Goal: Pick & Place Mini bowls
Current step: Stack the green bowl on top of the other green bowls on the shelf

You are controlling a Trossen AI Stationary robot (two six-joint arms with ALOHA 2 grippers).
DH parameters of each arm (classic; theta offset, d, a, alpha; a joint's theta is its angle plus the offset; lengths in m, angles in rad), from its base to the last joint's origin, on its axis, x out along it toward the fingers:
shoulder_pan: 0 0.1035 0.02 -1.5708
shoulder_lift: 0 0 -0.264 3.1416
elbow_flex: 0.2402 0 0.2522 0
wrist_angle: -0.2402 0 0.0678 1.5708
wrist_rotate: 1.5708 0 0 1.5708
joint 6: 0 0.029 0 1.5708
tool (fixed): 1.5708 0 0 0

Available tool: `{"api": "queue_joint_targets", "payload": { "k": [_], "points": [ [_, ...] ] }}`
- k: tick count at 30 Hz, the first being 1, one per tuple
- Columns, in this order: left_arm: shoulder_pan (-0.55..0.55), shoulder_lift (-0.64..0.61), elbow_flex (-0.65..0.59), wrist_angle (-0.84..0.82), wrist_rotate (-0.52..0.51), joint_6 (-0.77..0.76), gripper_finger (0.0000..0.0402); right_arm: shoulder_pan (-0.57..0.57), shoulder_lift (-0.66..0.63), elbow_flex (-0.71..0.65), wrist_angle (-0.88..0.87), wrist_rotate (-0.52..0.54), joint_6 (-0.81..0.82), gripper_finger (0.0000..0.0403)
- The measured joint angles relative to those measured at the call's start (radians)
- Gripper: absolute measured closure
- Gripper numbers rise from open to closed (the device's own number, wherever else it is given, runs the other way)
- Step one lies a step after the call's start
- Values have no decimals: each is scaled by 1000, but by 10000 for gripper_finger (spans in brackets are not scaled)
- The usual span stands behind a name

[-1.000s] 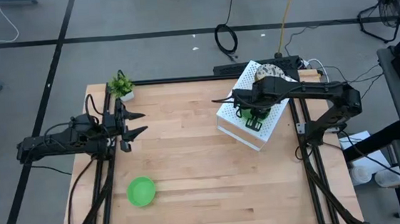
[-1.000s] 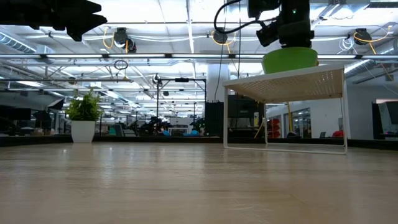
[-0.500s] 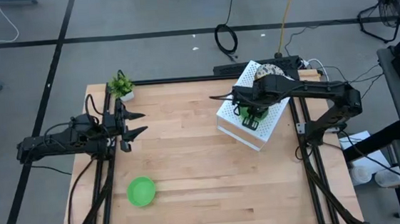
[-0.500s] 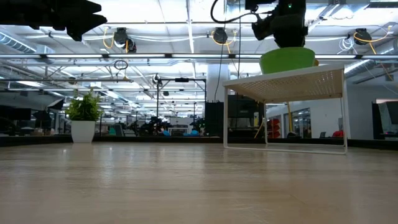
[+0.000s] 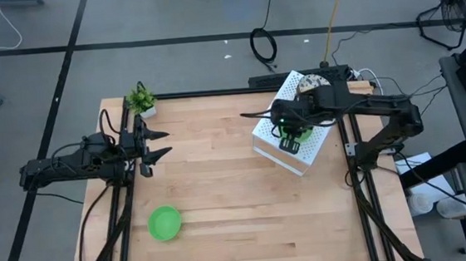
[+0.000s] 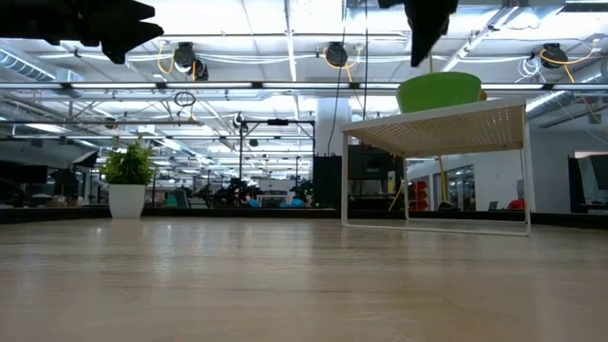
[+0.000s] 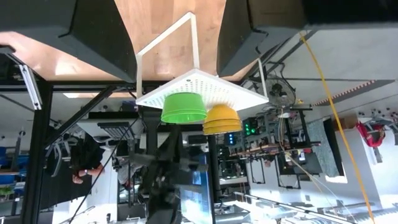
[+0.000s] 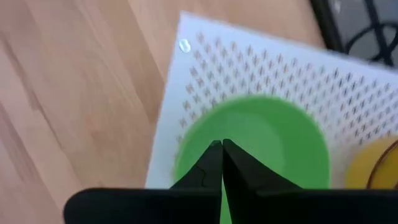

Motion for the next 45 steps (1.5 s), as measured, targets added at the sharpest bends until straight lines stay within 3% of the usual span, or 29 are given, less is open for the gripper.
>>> {"api": "queue_joint_targets", "payload": {
  "k": [8, 15, 18, 24, 28, 31, 37, 45],
  "points": [
    [0, 0, 0, -11, 0, -9, 178, 61, -91, 2, 209, 36, -80, 403],
    [0, 0, 0, -17, 0, -12, 178, 162, -208, -169, 528, 79, -224, 403],
    [0, 0, 0, -17, 0, -15, 178, 192, -272, -338, 762, 80, -313, 403],
    [0, 0, 0, -39, 1, -15, 178, 218, -346, -716, 1429, 72, -529, 403],
    [0, 0, 0, -40, 0, -19, 178, 242, -358, -900, 1828, 63, -647, 403],
    [-2, 0, 0, -76, 18, -130, 179, 259, -358, -983, 2024, 45, -713, 403],
    [-65, 67, 46, -279, 249, -404, 179, 275, -358, -1016, 2090, 46, -742, 403],
    [-330, 401, 169, -554, 229, -543, 179, 275, -358, -1016, 2059, 46, -738, 403]
  ]
}}
